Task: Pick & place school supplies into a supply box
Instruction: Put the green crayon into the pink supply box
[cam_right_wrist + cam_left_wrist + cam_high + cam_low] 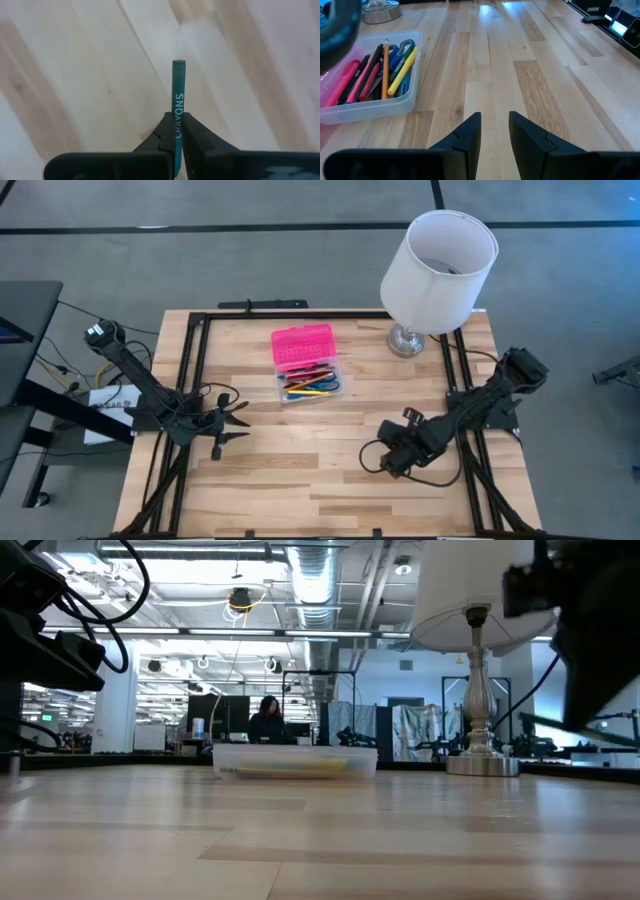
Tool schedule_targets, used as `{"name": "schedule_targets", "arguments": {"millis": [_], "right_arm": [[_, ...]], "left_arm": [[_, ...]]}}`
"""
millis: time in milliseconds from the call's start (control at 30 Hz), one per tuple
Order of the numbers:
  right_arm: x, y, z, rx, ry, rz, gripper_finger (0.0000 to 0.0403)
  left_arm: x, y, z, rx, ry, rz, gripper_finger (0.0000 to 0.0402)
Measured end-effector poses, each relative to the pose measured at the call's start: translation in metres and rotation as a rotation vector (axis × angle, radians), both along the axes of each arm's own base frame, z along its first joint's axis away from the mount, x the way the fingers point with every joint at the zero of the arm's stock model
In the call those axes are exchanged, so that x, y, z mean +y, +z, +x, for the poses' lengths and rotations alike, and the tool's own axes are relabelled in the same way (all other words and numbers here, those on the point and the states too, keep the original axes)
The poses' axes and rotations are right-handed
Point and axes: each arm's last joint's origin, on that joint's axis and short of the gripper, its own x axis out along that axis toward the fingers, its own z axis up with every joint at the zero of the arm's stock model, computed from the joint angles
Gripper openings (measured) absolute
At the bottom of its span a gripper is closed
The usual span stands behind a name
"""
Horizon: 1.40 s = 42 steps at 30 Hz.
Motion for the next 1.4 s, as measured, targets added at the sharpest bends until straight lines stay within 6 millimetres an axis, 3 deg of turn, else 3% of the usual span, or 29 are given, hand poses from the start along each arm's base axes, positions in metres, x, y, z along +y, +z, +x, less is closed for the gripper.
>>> {"name": "schedule_targets", "arguments": {"millis": [333,600,967,1267,1400], "right_arm": [[0.0,0.022,0.021,-0.171,0.093,-0.121,0.0],[-0.016,0.019,0.067,-0.342,0.22,-0.188,0.0],[-0.065,-0.012,0.123,-0.404,0.25,-0.33,0.0002],[-0.11,-0.02,0.167,-0.349,0.21,-0.409,0.0002],[-0.12,-0.024,0.185,-0.329,0.218,-0.43,0.0001]], "left_arm": [[0.0,0.0,0.0,0.0,0.0,0.001,0.0096],[0.001,-0.001,0.0,-0.001,0.022,0.017,0.0096],[0.001,-0.001,0.0,0.003,0.02,0.02,0.0096],[0.001,-0.001,0.0,0.003,0.02,0.02,0.0096],[0.001,-0.001,0.0,0.003,0.019,0.019,0.0096]]}}
